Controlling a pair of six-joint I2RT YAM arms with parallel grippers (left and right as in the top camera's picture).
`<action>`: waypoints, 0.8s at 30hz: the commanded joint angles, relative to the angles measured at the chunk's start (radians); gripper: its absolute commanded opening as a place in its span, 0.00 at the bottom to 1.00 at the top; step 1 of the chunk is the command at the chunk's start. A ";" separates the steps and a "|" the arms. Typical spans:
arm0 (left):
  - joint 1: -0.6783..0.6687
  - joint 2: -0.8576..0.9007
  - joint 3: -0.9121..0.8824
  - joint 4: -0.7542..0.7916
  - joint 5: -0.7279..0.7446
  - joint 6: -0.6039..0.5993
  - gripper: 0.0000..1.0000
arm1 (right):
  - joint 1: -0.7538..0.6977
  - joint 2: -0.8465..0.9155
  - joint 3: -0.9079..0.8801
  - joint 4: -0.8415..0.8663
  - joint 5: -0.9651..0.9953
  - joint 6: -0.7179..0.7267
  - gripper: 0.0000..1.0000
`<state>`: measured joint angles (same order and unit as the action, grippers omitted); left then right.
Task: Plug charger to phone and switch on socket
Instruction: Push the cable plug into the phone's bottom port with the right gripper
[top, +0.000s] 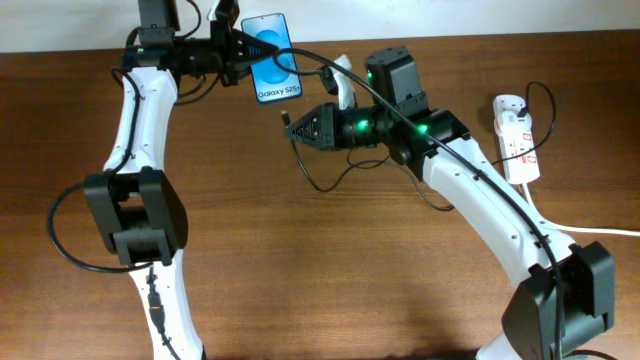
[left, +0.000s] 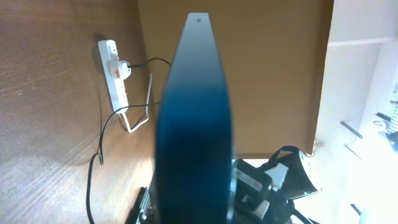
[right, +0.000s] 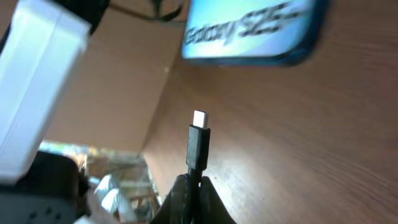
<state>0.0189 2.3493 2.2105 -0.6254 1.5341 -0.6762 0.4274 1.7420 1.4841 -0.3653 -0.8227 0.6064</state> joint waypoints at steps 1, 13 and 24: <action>-0.014 -0.010 0.016 0.002 0.037 0.018 0.00 | 0.005 0.005 -0.009 0.023 0.070 0.035 0.04; -0.029 -0.010 0.016 -0.043 0.011 0.017 0.00 | 0.004 0.006 -0.009 0.024 0.095 0.035 0.04; -0.051 -0.010 0.016 -0.042 -0.011 -0.030 0.00 | 0.004 0.006 -0.009 0.014 0.102 0.034 0.04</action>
<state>-0.0212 2.3493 2.2105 -0.6693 1.4940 -0.7002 0.4271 1.7420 1.4822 -0.3492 -0.7322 0.6476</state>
